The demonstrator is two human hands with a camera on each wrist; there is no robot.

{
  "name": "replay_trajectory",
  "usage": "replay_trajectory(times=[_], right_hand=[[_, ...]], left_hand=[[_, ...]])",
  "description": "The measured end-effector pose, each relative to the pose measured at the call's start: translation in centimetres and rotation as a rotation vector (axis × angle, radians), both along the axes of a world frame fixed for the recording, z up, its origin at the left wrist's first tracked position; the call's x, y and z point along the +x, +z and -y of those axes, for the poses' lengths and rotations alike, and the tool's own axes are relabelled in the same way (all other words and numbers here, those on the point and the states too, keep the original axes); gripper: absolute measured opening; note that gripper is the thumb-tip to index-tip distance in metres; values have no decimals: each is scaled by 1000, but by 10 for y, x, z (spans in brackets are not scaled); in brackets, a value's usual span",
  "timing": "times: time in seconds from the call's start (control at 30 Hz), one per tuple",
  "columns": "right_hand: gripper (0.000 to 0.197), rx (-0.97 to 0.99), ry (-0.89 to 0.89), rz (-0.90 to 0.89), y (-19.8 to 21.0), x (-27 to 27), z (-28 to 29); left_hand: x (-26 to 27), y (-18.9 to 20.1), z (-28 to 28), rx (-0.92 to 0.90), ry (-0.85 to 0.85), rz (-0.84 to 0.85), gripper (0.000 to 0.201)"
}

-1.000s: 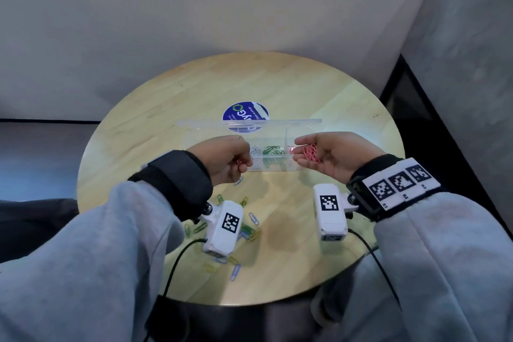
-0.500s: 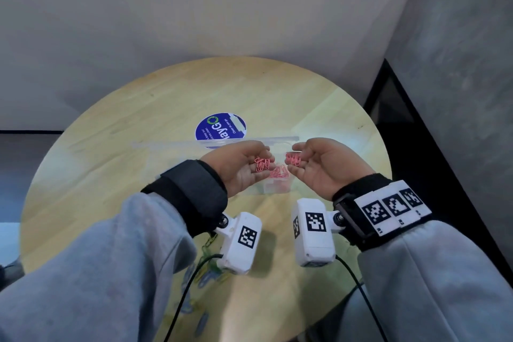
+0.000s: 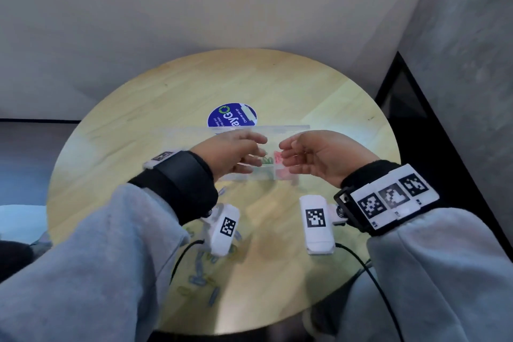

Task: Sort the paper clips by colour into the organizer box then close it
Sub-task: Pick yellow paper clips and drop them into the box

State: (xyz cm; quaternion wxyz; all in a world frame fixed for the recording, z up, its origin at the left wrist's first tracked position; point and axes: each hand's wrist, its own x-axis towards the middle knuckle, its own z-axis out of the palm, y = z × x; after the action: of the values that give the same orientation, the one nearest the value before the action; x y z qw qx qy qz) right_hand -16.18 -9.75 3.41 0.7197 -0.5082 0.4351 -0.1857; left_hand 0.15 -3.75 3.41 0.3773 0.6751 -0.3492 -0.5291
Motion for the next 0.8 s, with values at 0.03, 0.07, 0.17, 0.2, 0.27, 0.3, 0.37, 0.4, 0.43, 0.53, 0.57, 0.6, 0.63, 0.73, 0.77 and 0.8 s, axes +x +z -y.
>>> replay_trajectory(times=[0.03, 0.07, 0.17, 0.2, 0.27, 0.3, 0.37, 0.4, 0.43, 0.53, 0.57, 0.6, 0.63, 0.73, 0.77, 0.8], right_hand=[[18, -25, 41, -39, 1, 2, -4], [15, -52, 80, -75, 1, 5, -8], [8, -201, 205, -230, -5, 11, -16], [6, -264, 255, -299, -8, 12, -19], [6, -380, 364, -439, -14, 16, -24], [6, -418, 415, -495, -17, 19, -28], [5, -461, 493, -565, -21, 27, -36], [6, -479, 523, -592, -23, 31, -39], [9, -502, 551, -620, -25, 37, -42], [20, -612, 647, -706, -32, 53, -52], [23, -645, 680, -729, -36, 58, -56], [26, -672, 711, -750, -39, 63, -60], [28, -694, 741, -770, -43, 68, -63], [33, -771, 831, -803, -51, 77, -68], [34, -789, 854, -803, -53, 80, -68], [34, -803, 872, -804, -54, 82, -67]], left_hand=[[8, 1, -8, -7, -27, 136, 19], [16, 0, -17, -9, -42, 254, 18], [38, -5, -43, 39, -89, 455, 12], [43, -8, -51, 72, -109, 517, 12], [54, -16, -64, 173, -145, 670, 7], [59, -18, -70, 232, -161, 745, 5], [69, -24, -82, 347, -191, 867, 12], [73, -26, -86, 391, -203, 917, 17], [77, -28, -91, 425, -212, 960, 20], [84, -31, -98, 488, -243, 1024, 20], [85, -33, -99, 497, -259, 1032, 17], [86, -35, -100, 503, -276, 1033, 14], [85, -37, -100, 508, -295, 1025, 12], [82, -45, -99, 505, -344, 997, 17], [81, -47, -98, 495, -350, 1003, 19], [79, -48, -98, 486, -356, 1011, 20]])
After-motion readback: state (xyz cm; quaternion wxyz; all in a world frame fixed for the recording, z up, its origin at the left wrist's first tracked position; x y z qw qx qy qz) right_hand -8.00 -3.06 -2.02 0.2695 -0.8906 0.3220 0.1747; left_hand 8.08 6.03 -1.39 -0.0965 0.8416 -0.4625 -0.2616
